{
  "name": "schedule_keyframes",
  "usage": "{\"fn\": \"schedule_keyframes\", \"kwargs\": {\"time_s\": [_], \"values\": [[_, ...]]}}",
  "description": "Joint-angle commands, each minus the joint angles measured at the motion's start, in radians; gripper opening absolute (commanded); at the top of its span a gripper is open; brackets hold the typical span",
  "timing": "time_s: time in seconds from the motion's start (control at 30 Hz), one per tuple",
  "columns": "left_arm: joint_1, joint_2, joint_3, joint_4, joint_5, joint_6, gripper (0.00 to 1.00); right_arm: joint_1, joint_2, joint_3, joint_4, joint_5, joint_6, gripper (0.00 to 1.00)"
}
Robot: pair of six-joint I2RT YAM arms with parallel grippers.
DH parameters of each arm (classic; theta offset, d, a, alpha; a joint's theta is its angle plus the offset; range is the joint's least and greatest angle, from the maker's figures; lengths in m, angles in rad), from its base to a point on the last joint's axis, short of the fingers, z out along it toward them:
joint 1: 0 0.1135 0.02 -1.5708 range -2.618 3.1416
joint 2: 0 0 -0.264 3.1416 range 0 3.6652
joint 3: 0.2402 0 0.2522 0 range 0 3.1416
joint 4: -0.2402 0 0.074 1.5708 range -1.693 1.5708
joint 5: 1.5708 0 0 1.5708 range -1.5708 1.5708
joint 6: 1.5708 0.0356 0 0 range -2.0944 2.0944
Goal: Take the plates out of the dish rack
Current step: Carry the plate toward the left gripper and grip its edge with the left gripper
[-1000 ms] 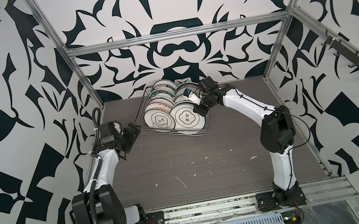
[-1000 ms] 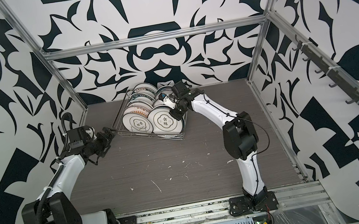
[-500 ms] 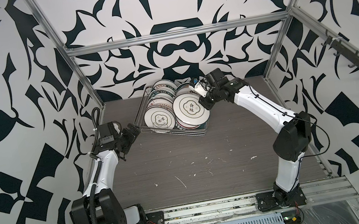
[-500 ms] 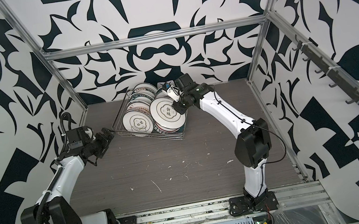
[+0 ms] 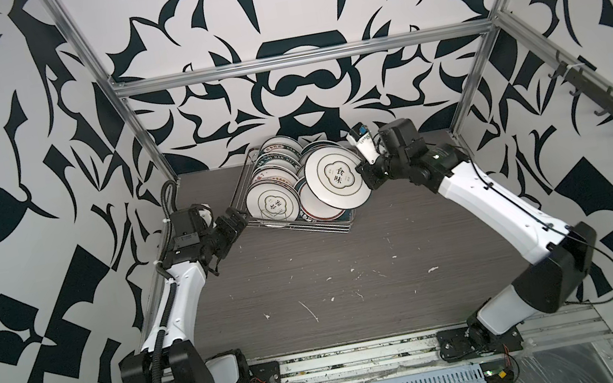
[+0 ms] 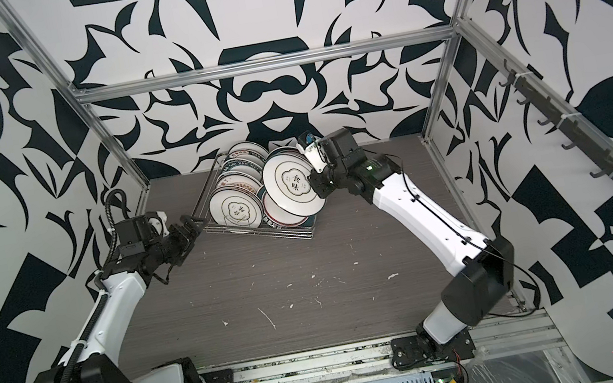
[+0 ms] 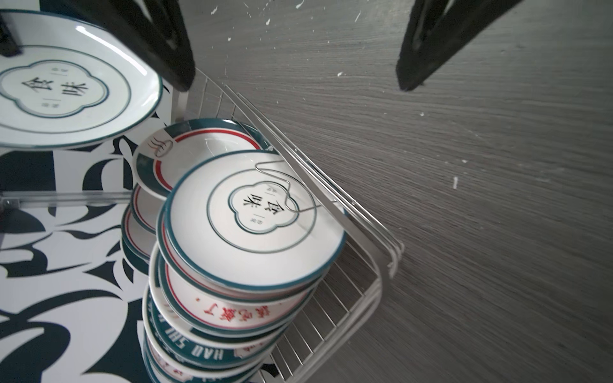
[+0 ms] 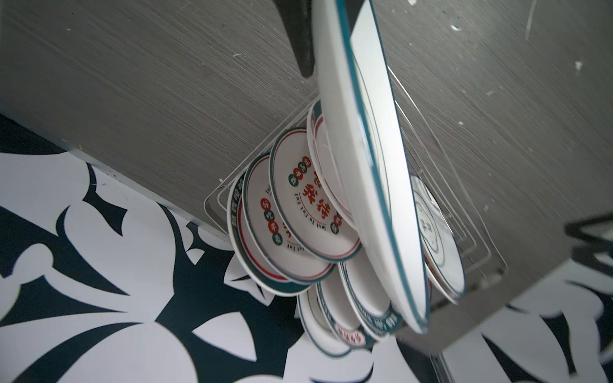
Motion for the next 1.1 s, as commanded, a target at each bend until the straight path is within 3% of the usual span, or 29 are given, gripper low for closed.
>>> {"fn": "schedule_keyframes", "kwargs": {"time_s": [0.0, 0.1, 0.27, 0.5, 0.8, 1.07], "values": [[-0.061, -0.061, -0.028, 0.007, 0.031, -0.01, 0.99, 0.003, -0.103, -0.063, 0.147, 0.02, 0.281, 0.0], [-0.105, -0.117, -0.052, 0.019, 0.03, -0.041, 0.99, 0.004, -0.191, -0.17, 0.185, 0.022, 0.481, 0.0], [-0.164, -0.202, -0.108, 0.069, 0.034, -0.111, 0.99, 0.003, -0.331, -0.389, 0.292, -0.078, 0.785, 0.0], [-0.255, -0.234, -0.187, 0.151, 0.04, -0.185, 0.99, 0.006, -0.462, -0.694, 0.522, -0.254, 1.078, 0.0], [-0.304, -0.206, -0.239, 0.218, 0.114, -0.196, 0.98, 0.143, -0.488, -0.892, 0.75, -0.213, 1.205, 0.0], [-0.308, -0.177, -0.314, 0.354, 0.203, -0.265, 0.88, 0.205, -0.413, -0.978, 0.934, -0.207, 1.269, 0.0]]}}
